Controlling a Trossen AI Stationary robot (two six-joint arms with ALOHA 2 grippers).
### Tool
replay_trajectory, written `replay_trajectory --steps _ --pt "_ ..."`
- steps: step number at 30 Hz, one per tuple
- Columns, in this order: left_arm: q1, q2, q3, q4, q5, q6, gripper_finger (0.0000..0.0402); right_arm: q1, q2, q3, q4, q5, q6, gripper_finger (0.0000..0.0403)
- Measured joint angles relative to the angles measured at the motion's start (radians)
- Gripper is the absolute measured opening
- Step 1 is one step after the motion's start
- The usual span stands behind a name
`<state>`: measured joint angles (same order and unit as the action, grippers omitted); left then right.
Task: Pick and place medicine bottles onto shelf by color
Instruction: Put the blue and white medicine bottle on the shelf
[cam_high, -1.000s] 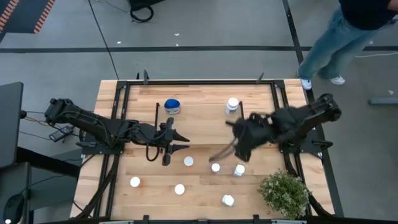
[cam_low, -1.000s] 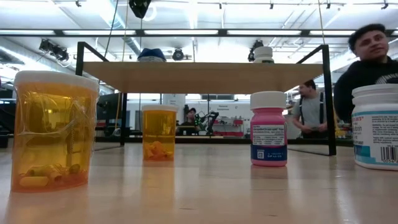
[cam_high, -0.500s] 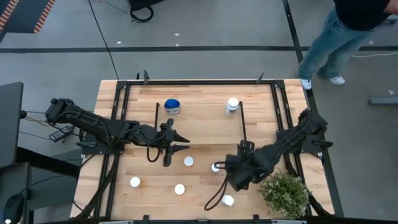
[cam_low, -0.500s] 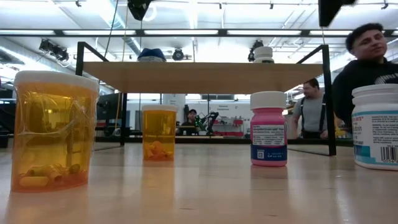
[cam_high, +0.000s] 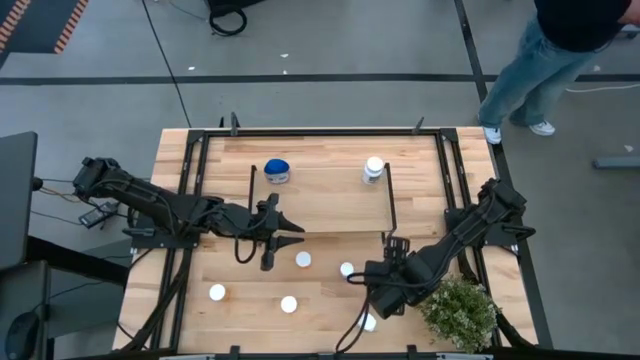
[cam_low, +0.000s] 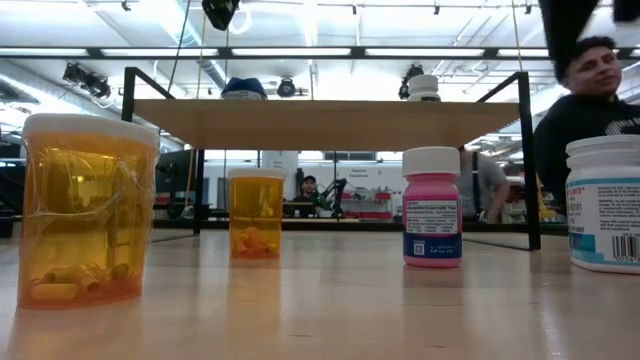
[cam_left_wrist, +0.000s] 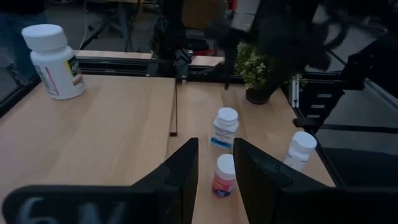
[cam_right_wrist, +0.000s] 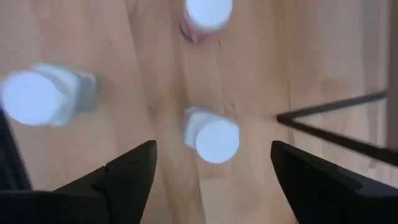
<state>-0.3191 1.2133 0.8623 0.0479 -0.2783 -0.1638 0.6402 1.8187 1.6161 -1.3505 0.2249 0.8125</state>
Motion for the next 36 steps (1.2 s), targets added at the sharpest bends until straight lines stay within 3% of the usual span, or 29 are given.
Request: replay_trajectory --steps 12,21,36 --pt "0.002 0.0 0.0 0.0 0.001 0.003 0.0107 0.004 -0.016 -0.239 0.168 -0.066 -0.003 0.0324" --pt "0.002 0.0 0.0 0.0 0.001 0.018 0.0107 -0.005 -0.016 -0.275 0.193 -0.016 -0.031 0.0324" --pt "0.002 0.0 0.0 0.0 0.001 0.018 0.0107 -0.036 -0.017 -0.301 0.246 -0.043 -0.057 0.0311"
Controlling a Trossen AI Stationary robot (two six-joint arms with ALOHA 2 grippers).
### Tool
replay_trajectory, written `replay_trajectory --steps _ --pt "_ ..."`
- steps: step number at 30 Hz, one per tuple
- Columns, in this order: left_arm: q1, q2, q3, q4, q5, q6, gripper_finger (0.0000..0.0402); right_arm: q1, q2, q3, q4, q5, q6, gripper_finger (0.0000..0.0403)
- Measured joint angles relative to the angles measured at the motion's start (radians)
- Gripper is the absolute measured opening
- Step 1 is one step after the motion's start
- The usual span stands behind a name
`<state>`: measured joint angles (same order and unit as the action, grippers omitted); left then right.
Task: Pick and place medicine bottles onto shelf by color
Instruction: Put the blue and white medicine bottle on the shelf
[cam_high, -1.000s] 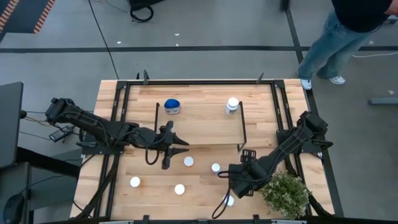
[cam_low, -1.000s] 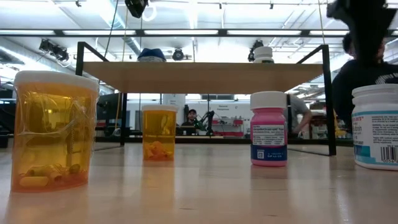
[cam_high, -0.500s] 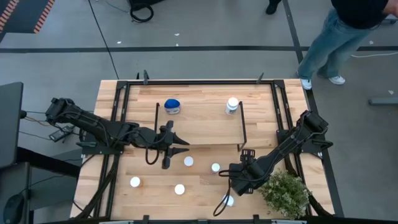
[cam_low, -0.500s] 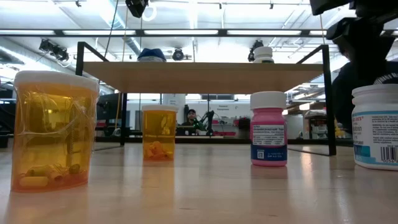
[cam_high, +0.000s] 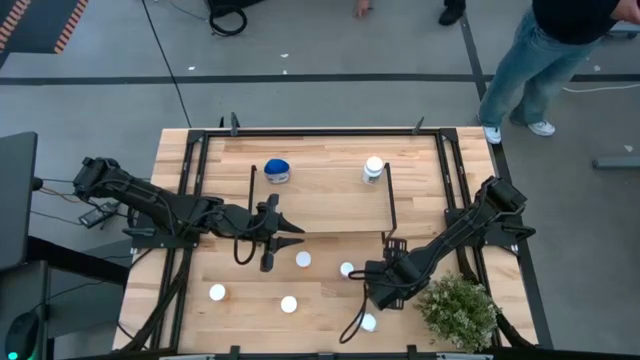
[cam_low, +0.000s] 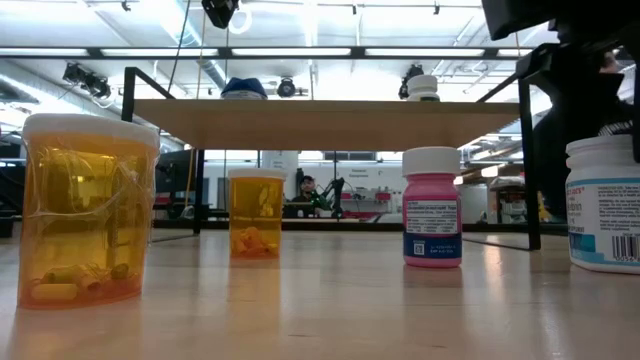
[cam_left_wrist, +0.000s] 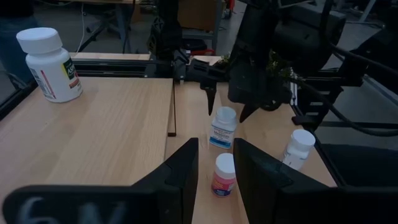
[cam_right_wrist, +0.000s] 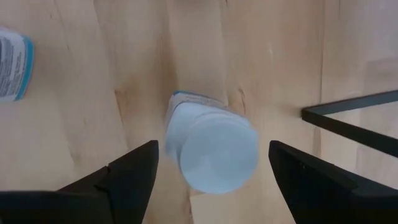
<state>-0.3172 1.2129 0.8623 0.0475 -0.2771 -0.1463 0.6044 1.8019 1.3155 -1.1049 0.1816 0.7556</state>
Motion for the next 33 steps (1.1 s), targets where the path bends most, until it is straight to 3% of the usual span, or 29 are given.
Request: replay_trajectory --steps 12,33 --pt "0.0 0.0 0.0 0.0 0.0 -0.007 0.0107 0.0 0.0 0.0 0.006 0.004 0.001 0.0273" --pt "0.0 0.0 0.0 0.0 0.0 -0.006 0.0107 0.0 -0.008 -0.052 0.047 0.003 0.019 0.027"
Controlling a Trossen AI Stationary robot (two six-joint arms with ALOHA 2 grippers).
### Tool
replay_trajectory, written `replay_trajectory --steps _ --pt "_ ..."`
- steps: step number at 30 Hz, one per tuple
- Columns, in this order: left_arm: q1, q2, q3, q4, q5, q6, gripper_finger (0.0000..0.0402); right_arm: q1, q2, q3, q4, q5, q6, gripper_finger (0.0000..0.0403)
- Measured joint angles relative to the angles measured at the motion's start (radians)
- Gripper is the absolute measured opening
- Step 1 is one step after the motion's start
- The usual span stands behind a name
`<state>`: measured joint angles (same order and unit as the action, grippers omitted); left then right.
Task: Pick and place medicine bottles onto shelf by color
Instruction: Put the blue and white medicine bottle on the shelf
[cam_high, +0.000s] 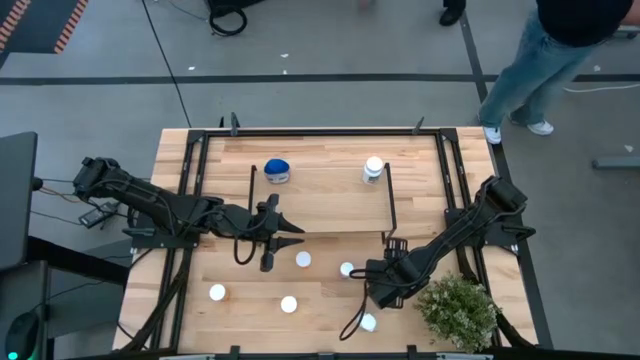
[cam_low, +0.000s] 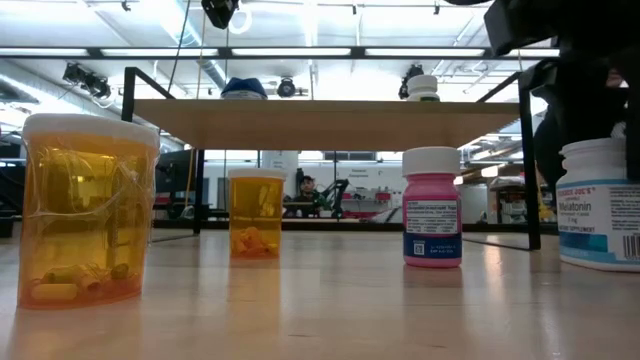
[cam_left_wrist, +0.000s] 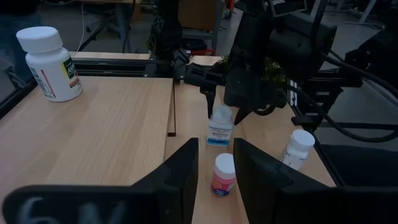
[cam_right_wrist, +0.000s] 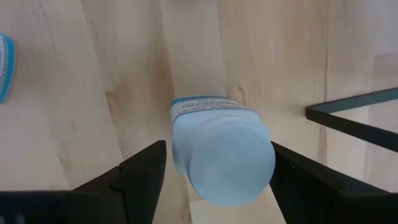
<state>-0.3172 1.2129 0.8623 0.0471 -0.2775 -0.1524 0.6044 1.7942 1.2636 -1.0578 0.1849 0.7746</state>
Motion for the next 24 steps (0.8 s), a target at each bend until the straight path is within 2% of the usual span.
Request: replay_trajectory --steps 7,17,24 --pt "0.0 0.0 0.0 0.0 0.0 -0.001 0.0107 0.0 -0.003 0.003 -0.002 -0.015 0.003 0.0258" --pt "0.0 0.0 0.0 0.0 0.0 -0.002 0.0107 0.0 -0.003 0.082 -0.007 -0.015 -0.025 0.0187" --pt "0.0 0.0 0.0 0.0 0.0 -0.002 0.0107 -0.005 -0.003 0.204 -0.069 -0.015 -0.085 0.0184"
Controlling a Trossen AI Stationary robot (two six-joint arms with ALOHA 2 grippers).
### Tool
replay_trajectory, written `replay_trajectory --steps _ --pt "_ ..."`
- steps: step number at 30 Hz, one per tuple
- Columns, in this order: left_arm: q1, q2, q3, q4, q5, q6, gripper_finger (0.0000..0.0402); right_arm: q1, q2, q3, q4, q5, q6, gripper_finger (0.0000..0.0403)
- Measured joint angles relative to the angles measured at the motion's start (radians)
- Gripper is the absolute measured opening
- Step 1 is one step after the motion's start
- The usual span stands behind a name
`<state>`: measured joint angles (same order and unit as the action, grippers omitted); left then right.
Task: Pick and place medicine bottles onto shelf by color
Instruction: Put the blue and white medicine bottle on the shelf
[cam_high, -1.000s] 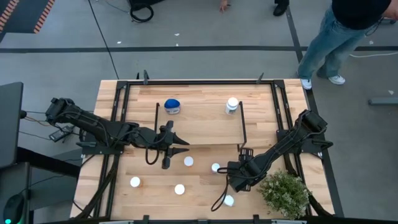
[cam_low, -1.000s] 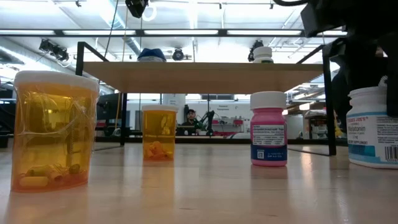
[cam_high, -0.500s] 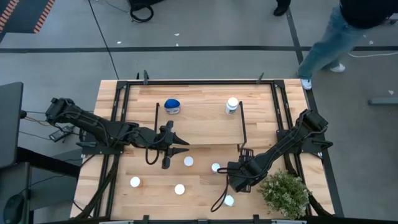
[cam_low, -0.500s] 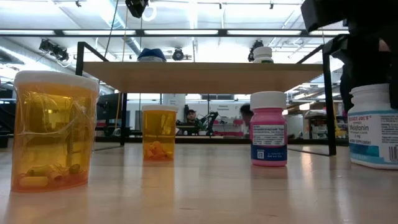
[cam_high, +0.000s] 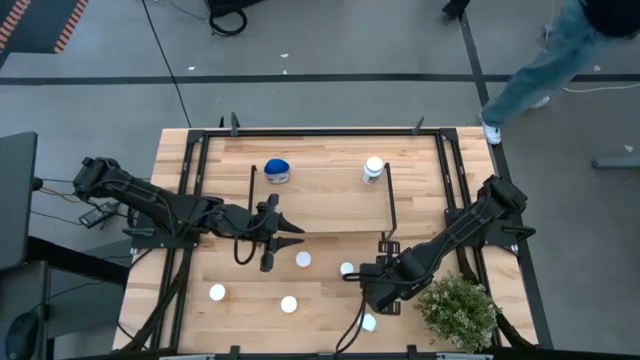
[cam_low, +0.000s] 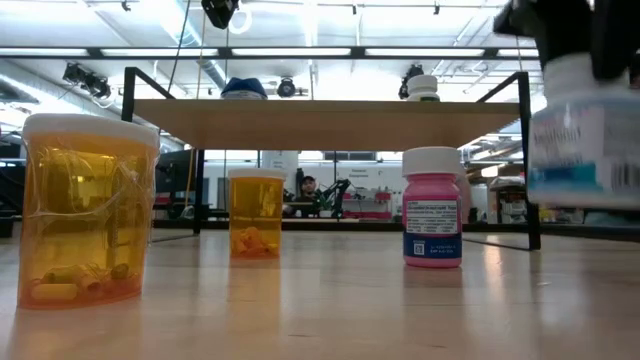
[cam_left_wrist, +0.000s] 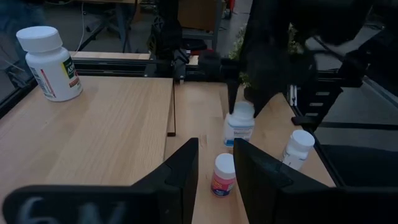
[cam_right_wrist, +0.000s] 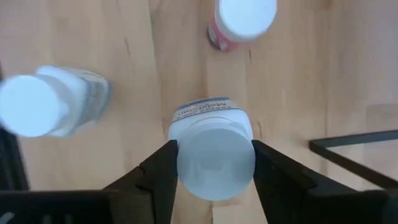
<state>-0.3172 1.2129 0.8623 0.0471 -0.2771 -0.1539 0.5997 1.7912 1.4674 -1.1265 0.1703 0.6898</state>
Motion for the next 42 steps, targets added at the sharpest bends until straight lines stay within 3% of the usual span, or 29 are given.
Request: replay_trajectory --steps 6,15,23,30,36,42 --pt "0.0 0.0 0.0 0.0 0.0 0.0 0.0107 -0.051 0.0 0.222 -0.186 0.034 -0.08 0.0184" --pt "0.0 0.0 0.0 0.0 0.0 0.0 0.0107 -0.258 -0.003 0.504 -0.456 0.07 -0.256 0.0185" --pt "-0.002 0.0 0.0 -0.014 0.0 0.0 0.0107 -0.444 -0.02 0.495 -0.445 0.001 -0.391 0.0187" --pt "-0.007 0.0 0.0 -0.025 0.0 0.0 0.0107 -0.557 -0.021 0.474 -0.445 -0.045 -0.363 0.0188" --pt "-0.024 0.0 0.0 -0.047 0.001 0.005 0.0107 -0.556 -0.024 0.415 -0.438 -0.075 -0.415 0.0188" --pt "-0.024 0.0 0.0 -0.045 0.0 0.005 0.0107 -0.535 -0.055 0.389 -0.447 -0.037 -0.428 0.0188"
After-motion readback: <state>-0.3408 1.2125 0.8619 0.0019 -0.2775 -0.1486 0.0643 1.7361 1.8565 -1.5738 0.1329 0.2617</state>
